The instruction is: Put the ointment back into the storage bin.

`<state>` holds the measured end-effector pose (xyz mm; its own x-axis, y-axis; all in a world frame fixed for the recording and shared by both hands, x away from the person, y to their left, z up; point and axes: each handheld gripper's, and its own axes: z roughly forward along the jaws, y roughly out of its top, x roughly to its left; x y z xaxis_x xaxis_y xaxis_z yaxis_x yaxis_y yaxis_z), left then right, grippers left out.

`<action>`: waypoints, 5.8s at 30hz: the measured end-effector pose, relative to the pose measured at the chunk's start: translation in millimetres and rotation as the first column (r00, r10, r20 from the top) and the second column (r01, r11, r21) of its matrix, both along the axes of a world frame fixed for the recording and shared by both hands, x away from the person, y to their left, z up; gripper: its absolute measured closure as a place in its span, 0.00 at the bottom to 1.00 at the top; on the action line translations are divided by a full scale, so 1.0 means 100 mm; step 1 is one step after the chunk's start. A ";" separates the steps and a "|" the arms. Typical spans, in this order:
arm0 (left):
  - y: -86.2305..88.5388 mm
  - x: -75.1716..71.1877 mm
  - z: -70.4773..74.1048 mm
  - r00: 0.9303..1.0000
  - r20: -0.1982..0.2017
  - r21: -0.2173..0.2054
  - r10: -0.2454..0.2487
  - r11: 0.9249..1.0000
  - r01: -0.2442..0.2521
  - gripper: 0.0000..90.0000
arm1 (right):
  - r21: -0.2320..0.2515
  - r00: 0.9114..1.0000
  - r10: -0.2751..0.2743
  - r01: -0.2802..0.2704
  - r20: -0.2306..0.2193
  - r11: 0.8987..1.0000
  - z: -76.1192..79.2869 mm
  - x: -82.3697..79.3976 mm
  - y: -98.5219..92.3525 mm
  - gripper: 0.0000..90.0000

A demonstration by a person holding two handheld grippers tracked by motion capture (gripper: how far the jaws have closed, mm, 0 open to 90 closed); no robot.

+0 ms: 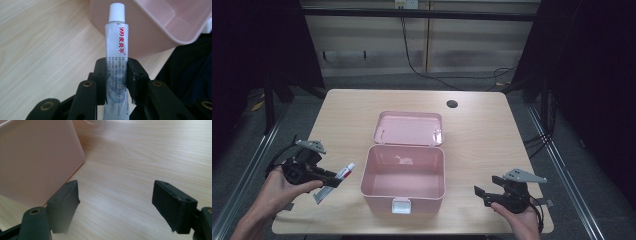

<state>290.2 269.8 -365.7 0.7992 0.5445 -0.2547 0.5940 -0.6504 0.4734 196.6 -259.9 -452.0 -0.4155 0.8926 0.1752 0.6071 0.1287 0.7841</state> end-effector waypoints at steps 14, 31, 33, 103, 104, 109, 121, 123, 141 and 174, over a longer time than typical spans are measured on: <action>-0.11 -0.04 0.23 0.998 0.005 -0.045 -0.069 0.997 0.070 0.79 | 0.002 1.000 0.001 -0.001 -0.001 1.000 0.00 0.00 0.00 0.23; -0.34 -0.02 0.44 0.987 0.033 -0.059 -0.159 0.985 0.161 0.79 | 0.005 1.000 0.005 -0.005 -0.006 1.000 0.00 0.00 0.00 0.23; -0.39 -0.01 0.45 0.983 0.039 -0.055 -0.181 0.982 0.183 0.79 | 0.006 1.000 0.004 -0.004 -0.006 1.000 0.00 0.00 0.00 0.23; -1.64 0.35 0.38 0.902 -0.031 0.006 -0.431 0.902 0.431 0.79 | 0.021 1.000 0.015 -0.015 -0.007 1.000 0.01 -0.01 0.00 0.23; -1.66 0.35 0.36 0.900 -0.033 0.004 -0.435 0.900 0.435 0.79 | 0.021 1.000 0.014 -0.014 -0.006 1.000 0.01 -0.01 0.00 0.23; -1.77 0.35 0.27 0.889 -0.047 0.010 -0.456 0.890 0.457 0.79 | 0.019 1.000 0.016 -0.015 -0.008 1.000 0.01 -0.01 0.00 0.23; -1.94 0.30 0.10 0.862 -0.082 0.040 -0.499 0.863 0.504 0.79 | 0.020 1.000 0.018 -0.018 -0.006 1.000 0.01 -0.01 0.00 0.23; -1.96 0.29 0.08 0.856 -0.093 0.040 -0.509 0.857 0.514 0.79 | 0.019 1.000 0.019 -0.019 -0.005 1.000 0.01 -0.01 0.00 0.23; -2.17 0.27 -0.21 0.842 -0.114 0.066 -0.527 0.842 0.535 0.79 | 0.015 1.000 0.023 -0.023 -0.008 1.000 0.01 -0.01 0.01 0.23; -2.37 0.26 -0.62 0.813 -0.205 0.186 -0.545 0.794 0.579 0.79 | 0.017 1.000 0.024 -0.024 -0.010 1.000 0.01 -0.01 0.00 0.23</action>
